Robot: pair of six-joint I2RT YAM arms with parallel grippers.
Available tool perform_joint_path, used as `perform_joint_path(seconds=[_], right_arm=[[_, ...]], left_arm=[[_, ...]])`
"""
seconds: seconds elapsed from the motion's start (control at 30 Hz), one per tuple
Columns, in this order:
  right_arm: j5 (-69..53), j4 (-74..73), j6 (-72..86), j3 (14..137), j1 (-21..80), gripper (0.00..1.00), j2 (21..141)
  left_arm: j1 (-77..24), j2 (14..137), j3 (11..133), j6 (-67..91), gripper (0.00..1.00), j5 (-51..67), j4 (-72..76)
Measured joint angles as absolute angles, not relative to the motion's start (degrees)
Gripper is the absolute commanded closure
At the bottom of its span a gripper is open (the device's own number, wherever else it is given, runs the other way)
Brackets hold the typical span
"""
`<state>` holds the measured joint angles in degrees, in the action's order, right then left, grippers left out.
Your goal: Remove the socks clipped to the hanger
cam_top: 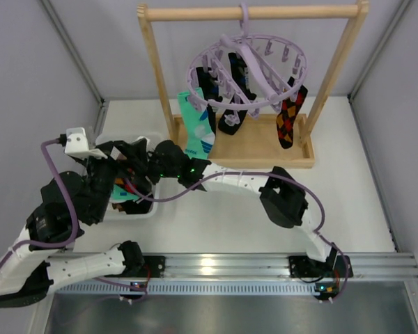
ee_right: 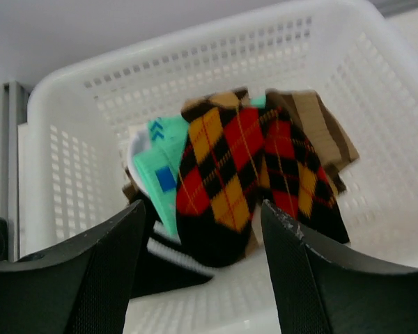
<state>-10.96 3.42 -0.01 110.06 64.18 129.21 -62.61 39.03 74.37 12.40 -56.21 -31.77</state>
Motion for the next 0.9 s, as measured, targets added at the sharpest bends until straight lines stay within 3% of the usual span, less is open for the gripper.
perform_joint_path(seconds=[0.3, 0.57, 0.7, 0.9], right_arm=[[-10.28, 11.86, 3.03, 69.49, 58.72, 0.29, 98.13], [-6.66, 13.32, 5.02, 45.65, 48.95, 0.17, 70.3], [-4.14, 8.91, 5.8, 37.78, 39.24, 0.1, 59.09], [-2.52, 4.01, 5.58, 37.74, 23.7, 0.1, 55.88]], left_arm=[[-62.61, 37.8, 74.3, 14.09, 0.02, -53.04, -33.8], [-62.61, 39.94, 70.81, 16.91, 0.02, -48.47, -40.12], [-62.61, 40.29, 65.12, 17.74, 0.02, -47.11, -42.39], [-62.61, 40.93, 59.51, 18.79, 0.02, -47.4, -44.64]])
